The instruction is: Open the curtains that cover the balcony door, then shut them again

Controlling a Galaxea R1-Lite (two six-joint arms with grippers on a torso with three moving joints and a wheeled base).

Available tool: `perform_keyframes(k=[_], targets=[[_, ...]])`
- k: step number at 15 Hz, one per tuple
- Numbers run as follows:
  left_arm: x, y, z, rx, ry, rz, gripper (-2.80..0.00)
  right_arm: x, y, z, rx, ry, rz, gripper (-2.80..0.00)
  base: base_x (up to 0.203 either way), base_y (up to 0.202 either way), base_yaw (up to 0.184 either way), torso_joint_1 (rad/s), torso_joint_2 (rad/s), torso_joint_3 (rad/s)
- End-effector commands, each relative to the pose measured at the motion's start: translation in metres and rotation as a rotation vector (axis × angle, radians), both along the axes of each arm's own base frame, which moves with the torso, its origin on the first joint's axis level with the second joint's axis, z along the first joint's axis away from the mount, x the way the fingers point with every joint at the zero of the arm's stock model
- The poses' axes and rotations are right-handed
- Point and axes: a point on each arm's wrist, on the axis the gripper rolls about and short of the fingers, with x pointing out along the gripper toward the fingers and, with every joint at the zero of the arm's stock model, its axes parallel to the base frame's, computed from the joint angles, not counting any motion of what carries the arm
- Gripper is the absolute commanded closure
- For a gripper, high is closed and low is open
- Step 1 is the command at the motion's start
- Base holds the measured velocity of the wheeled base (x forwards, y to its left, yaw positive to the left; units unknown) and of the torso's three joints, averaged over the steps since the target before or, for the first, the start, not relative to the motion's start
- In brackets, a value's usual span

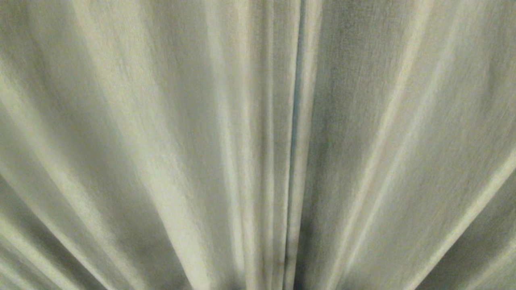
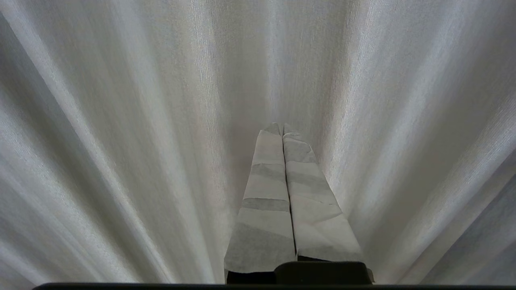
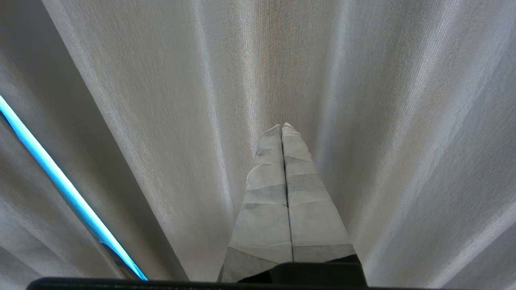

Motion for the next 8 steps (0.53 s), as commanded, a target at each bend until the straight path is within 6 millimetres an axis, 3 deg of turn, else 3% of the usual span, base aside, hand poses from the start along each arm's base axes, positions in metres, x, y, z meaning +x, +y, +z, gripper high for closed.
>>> perform_keyframes(k=[1, 8], targets=[[-0.0001, 0.0000, -0.0001, -0.001, -0.001, -0.001, 0.00, 0.0000, 0.0000, 0.0001, 0.001, -0.001, 0.000, 0.00, 0.000, 0.000, 0.000, 0.000, 0.00, 0.000], [-0.0001, 0.0000, 0.0000, -0.001, -0.002, -0.001, 0.00, 0.0000, 0.0000, 0.0001, 0.001, -0.001, 0.000, 0.00, 0.000, 0.000, 0.000, 0.000, 0.00, 0.000]])
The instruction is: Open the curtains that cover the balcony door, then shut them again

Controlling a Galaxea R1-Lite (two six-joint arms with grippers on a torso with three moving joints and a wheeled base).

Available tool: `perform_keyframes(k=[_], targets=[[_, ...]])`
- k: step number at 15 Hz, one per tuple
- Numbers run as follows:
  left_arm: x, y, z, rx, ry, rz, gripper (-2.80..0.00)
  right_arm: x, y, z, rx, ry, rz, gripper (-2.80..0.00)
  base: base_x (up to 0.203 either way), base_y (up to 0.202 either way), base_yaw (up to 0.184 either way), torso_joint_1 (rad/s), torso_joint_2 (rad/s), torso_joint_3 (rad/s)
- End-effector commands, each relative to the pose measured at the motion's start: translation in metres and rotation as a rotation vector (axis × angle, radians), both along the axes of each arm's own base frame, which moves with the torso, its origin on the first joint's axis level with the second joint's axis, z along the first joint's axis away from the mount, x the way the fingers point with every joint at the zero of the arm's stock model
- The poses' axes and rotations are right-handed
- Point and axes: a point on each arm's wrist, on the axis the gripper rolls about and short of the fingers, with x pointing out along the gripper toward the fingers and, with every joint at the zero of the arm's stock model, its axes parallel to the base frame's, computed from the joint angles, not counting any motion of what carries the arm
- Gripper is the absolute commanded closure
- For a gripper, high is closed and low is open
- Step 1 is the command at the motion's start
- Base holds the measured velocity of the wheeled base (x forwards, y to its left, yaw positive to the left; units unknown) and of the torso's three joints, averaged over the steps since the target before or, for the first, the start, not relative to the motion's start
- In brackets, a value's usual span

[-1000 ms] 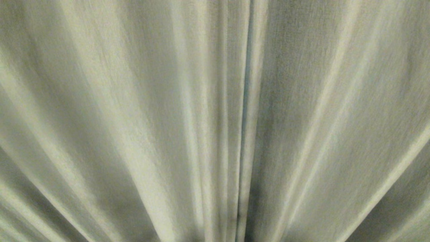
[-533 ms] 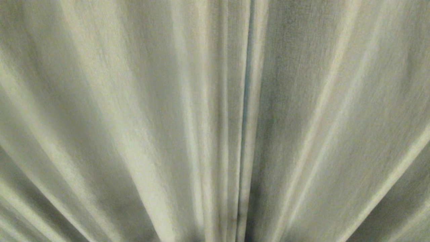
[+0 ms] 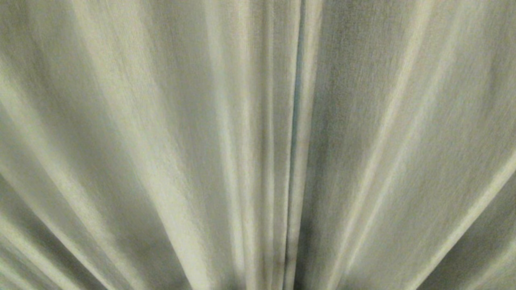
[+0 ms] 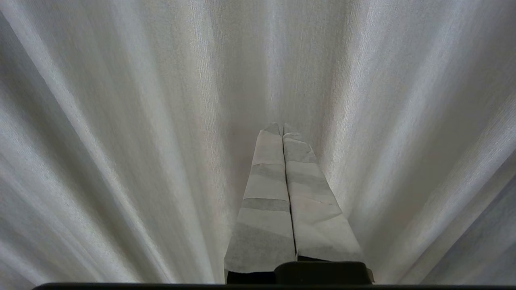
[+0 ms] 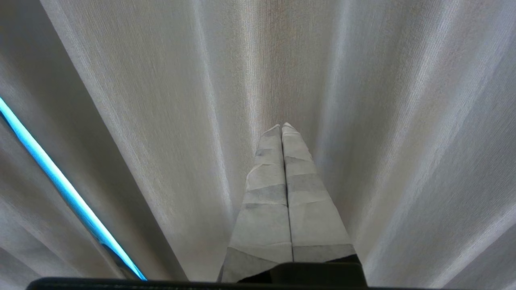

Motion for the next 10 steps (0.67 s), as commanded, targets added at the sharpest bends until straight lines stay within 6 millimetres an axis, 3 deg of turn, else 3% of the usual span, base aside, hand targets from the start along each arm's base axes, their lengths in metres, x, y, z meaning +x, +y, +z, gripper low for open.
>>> perform_keyframes(k=[1, 10], targets=[[-0.0001, 0.0000, -0.0001, -0.001, 0.000, 0.000, 0.00, 0.0000, 0.0000, 0.0001, 0.000, -0.001, 0.000, 0.00, 0.000, 0.000, 0.000, 0.000, 0.00, 0.000], [-0.0001, 0.0000, -0.0001, -0.001, 0.000, 0.000, 0.00, 0.0000, 0.0000, 0.0001, -0.001, -0.001, 0.000, 0.00, 0.000, 0.000, 0.000, 0.000, 0.00, 0.000]])
